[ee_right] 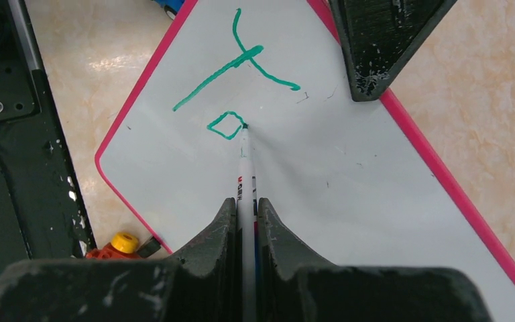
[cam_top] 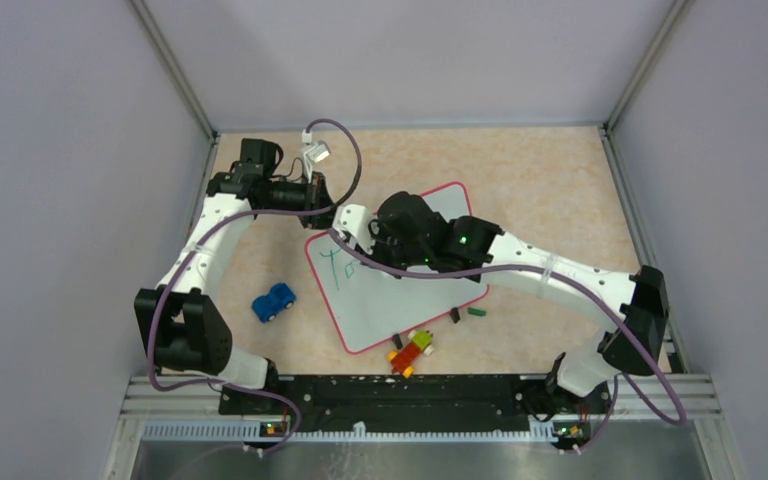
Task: Write a sentence on the whiteboard
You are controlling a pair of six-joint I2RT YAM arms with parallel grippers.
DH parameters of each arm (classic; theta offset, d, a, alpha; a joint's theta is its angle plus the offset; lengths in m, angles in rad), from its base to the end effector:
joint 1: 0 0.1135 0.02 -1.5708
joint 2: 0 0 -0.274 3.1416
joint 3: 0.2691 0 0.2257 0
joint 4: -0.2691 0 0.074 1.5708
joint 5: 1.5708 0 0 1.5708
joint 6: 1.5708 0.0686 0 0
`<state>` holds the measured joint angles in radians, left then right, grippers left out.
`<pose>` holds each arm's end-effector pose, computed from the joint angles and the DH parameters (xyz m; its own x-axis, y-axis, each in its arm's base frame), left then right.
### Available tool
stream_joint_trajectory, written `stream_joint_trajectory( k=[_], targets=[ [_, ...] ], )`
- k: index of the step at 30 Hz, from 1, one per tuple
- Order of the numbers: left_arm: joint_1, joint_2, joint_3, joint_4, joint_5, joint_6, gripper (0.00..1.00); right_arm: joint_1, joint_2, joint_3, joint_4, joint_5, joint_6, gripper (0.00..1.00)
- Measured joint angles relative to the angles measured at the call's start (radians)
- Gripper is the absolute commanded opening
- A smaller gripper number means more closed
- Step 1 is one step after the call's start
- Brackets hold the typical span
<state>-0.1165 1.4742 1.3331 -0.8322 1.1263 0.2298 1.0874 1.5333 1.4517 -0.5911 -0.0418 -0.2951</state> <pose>0.2666 -0.0936 0.3295 -0.6733 0.1774 -0.7178 0.7269 0.3365 -0.5986 0.1569 0.3050 0.3406 -0.0154 -0.6545 -0.7559 -0.9452 0.2562 -0.2026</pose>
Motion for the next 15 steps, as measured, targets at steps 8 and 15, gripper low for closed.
stream_joint_trajectory(
  k=[8,15],
  targets=[
    [0.0,0.0,-0.001,0.0,0.002,0.0,0.0,-0.004,0.001,0.016,-0.001,-0.014,0.0,0.0],
    [0.0,0.0,-0.001,0.0,0.002,0.0,0.0,-0.004,-0.02,-0.006,-0.009,-0.061,-0.001,0.0]
  ],
)
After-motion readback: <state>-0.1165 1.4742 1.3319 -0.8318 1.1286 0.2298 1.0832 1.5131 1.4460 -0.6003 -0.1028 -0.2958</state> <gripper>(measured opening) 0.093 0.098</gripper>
